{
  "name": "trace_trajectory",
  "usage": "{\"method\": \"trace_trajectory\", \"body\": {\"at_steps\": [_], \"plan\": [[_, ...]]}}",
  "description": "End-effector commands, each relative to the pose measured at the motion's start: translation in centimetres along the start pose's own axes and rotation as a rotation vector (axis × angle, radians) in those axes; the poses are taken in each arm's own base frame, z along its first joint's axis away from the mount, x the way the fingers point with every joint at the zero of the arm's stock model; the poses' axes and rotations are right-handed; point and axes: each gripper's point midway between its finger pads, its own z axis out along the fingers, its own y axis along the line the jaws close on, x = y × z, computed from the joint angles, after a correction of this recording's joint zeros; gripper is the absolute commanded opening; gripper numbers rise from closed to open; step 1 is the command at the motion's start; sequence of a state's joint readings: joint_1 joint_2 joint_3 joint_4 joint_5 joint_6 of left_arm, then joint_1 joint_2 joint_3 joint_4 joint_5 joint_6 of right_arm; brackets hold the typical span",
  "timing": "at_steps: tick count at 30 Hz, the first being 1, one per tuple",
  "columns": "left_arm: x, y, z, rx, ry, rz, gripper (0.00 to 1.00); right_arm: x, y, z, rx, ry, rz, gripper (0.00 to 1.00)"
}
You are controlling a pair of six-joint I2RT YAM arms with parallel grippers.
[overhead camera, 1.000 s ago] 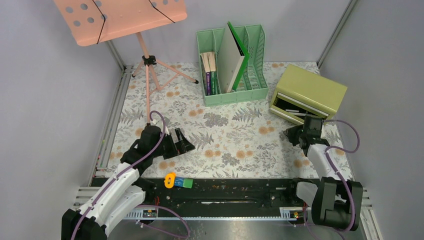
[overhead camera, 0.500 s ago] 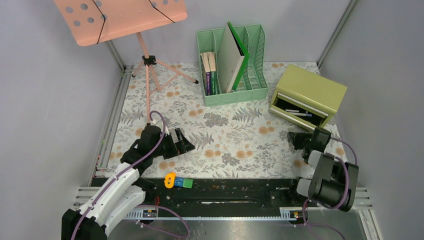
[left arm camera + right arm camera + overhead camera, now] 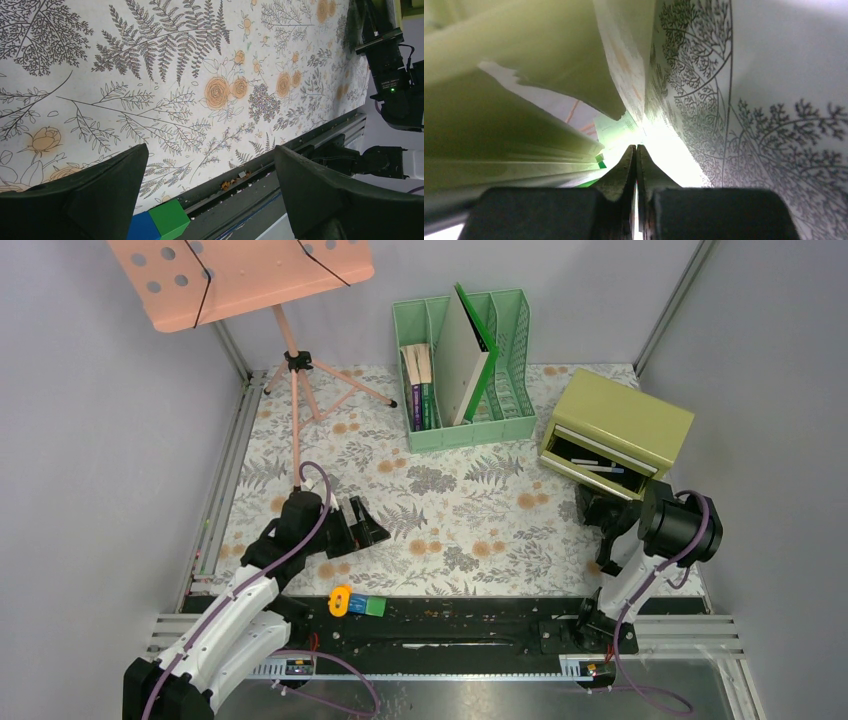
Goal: Organize the desk
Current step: Close the drawer in the storage box.
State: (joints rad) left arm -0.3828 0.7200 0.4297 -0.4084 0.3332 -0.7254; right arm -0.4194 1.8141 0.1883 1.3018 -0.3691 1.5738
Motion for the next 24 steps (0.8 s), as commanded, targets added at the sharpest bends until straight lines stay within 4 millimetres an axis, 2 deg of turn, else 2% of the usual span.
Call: {"method": "trace_trajectory", "body": {"at_steps": [1, 24], "plan": [[-0.9, -0.8, 0.0, 0.036, -0.028, 0.026, 0.99, 0.6, 1.7, -0.7, -0.093, 0.025, -0.007, 0.00], [-0.9, -0.8, 0.1, 0.028, -0.018, 0.032, 0.99, -1.2, 3.7, 1.2, -0.107, -0.032, -0.047, 0.00]]}}
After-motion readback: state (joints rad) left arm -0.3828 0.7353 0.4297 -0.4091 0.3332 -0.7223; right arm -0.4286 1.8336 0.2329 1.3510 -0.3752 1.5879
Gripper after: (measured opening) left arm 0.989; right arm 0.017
